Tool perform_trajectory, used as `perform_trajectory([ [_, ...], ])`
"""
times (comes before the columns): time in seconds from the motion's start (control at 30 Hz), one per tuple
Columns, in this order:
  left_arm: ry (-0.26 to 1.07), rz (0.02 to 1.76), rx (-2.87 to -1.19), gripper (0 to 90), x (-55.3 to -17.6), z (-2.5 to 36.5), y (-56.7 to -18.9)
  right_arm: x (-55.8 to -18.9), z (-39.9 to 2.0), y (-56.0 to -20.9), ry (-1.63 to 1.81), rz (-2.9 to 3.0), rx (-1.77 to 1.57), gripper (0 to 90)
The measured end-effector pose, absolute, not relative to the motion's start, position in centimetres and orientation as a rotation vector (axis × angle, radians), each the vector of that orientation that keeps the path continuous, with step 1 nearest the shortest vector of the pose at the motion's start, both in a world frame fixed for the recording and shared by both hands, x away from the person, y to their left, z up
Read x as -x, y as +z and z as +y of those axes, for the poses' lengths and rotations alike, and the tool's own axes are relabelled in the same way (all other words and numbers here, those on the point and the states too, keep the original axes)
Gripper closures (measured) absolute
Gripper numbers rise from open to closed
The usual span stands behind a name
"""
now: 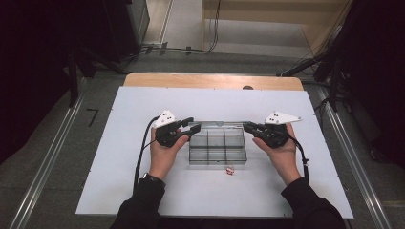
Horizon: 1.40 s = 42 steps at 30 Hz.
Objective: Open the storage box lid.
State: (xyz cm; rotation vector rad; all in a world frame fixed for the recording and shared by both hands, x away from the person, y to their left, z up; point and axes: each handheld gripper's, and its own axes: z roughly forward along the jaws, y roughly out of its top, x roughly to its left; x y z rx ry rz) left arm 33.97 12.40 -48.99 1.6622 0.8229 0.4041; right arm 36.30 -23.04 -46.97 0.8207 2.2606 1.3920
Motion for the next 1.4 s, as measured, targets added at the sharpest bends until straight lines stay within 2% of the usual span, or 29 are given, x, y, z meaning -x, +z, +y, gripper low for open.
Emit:
perform_trajectory([
  [0.27, 0.344, 0.808, -1.645, 57.7, -34.0, 12.7, -49.0, -36.2, -23.1, -46.8, 1.412, 2.244, -0.809, 81.9],
  [0.43, 0.327, 0.818, -1.625, 57.9, -34.2, 12.7, -49.2, -37.3, -22.8, -46.9, 1.418, 2.293, -0.787, 68.7],
  [0.63, 0.322, 0.858, -1.627, 58.0, -34.3, 12.9, -49.4, -38.2, -21.9, -47.8, 1.44, 2.295, -0.762, 63.5],
  [0.9, 0.298, 0.881, -1.62, 60.5, -34.4, 13.5, -50.1, -38.3, -22.0, -48.0, 1.453, 2.302, -0.742, 64.4],
  [1.2, 0.3, 0.9, -1.596, 64.9, -34.5, 13.7, -50.1, -37.9, -21.8, -47.9, 1.432, 2.33, -0.738, 72.2],
  [1.4, 0.285, 0.91, -1.591, 67.2, -34.5, 13.8, -50.1, -37.7, -21.7, -47.8, 1.426, 2.32, -0.779, 72.6],
])
